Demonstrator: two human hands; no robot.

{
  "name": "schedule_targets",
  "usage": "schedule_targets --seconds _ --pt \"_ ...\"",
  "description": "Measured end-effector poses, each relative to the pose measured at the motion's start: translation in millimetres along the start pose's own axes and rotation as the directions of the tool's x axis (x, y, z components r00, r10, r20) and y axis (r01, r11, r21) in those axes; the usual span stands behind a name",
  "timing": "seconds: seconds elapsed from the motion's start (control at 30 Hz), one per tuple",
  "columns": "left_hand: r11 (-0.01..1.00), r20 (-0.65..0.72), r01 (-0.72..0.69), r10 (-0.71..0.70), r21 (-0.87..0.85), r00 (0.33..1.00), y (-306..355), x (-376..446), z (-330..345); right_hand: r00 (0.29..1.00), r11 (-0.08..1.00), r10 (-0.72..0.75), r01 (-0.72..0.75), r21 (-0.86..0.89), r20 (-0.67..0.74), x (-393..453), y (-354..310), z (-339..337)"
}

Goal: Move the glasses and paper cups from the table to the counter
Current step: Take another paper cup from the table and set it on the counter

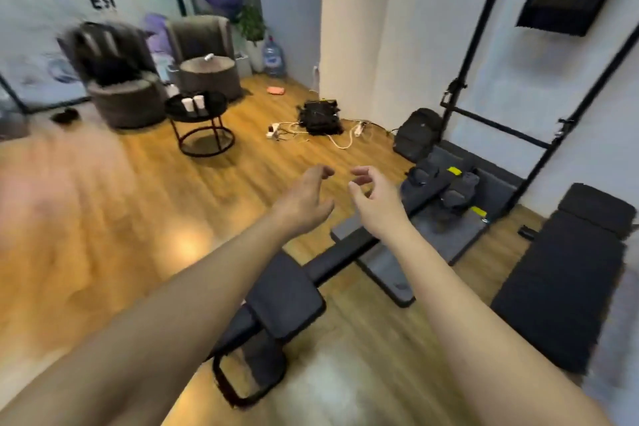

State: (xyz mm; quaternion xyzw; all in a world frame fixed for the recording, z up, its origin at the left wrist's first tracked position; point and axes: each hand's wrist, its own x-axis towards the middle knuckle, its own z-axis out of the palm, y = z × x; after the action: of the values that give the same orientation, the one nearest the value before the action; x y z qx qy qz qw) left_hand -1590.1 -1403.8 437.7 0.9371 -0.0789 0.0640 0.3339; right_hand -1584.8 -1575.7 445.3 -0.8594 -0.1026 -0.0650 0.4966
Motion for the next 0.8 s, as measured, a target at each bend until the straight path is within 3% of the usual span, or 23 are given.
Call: schedule_targets --seconds 0.27,0.53,0.8 --pt "0.952 -0.204 0.283 -0.256 0.119 0.945 -242.8 -119.6 -187.7 0.959 0.991 -0.103 0.077 0.106 0.263 0.9 -139.8 302.5" --pt "0.889 -0.368 0.456 -0.41 0.041 0.834 -368.4 -174.8 -314.1 0.898 0.967 -0.254 0.224 0.123 0.36 27.1 -244.0 474.8" --pt "0.857 -0.417 0.515 -0.474 -0.018 0.775 -479.8 -144.6 -361.5 0.868 0.96 -0.276 0.228 0.161 0.413 94.1 -267.9 593.7"
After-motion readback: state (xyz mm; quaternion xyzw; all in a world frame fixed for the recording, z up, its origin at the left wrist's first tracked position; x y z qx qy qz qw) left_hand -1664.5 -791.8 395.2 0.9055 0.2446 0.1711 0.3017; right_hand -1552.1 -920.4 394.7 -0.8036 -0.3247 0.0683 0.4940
